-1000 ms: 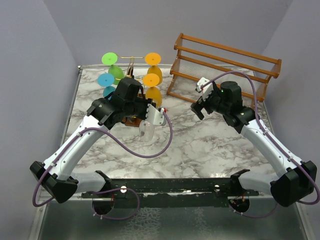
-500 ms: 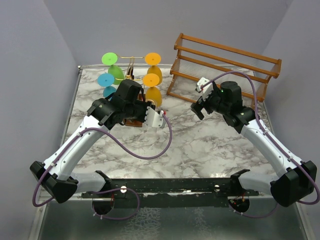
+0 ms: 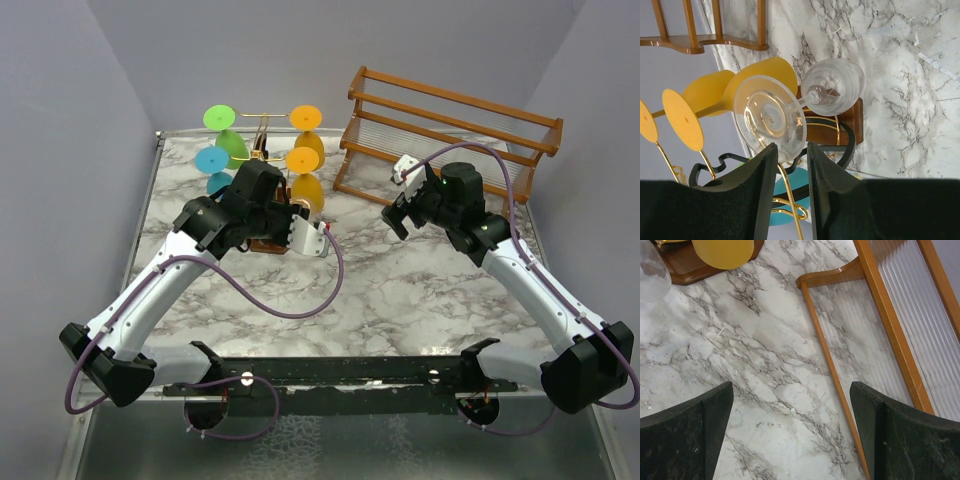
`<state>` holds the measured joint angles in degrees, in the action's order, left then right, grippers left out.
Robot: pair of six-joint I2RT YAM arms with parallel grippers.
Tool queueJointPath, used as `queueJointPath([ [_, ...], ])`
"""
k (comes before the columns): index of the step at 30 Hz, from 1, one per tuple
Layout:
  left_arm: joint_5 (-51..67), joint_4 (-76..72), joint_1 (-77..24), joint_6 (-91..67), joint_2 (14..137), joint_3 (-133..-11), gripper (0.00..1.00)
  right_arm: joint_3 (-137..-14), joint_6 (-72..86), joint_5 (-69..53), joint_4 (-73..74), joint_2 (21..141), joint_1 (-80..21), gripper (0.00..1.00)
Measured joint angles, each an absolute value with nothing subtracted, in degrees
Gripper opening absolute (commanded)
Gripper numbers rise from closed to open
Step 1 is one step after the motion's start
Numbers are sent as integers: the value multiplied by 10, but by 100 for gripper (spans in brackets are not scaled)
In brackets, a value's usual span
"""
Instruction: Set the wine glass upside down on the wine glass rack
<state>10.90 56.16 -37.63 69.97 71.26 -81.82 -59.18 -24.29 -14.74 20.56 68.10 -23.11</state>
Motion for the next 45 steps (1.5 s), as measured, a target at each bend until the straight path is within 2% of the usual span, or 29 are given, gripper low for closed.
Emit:
queueJointPath([
  [11, 109, 560, -373, 645, 696, -819, 40, -592, -243, -147, 206, 681, -231, 100],
  [20, 46, 471, -337, 479, 658, -821, 46, -611, -231, -123, 223, 681, -231, 100],
  [24, 1, 409, -301, 413, 645, -820, 63, -631, -220, -92, 227, 684, -231, 100],
  [28, -51, 340, -253, 347, 635, -814, 98, -648, -209, -64, 227, 692, -231, 100],
  [33, -125, 265, -204, 258, 632, -799, 99, -669, -198, -34, 228, 706, -231, 100],
  [45, -160, 189, -160, 181, 588, -743, 99, -695, -143, 73, 220, 703, -231, 100],
])
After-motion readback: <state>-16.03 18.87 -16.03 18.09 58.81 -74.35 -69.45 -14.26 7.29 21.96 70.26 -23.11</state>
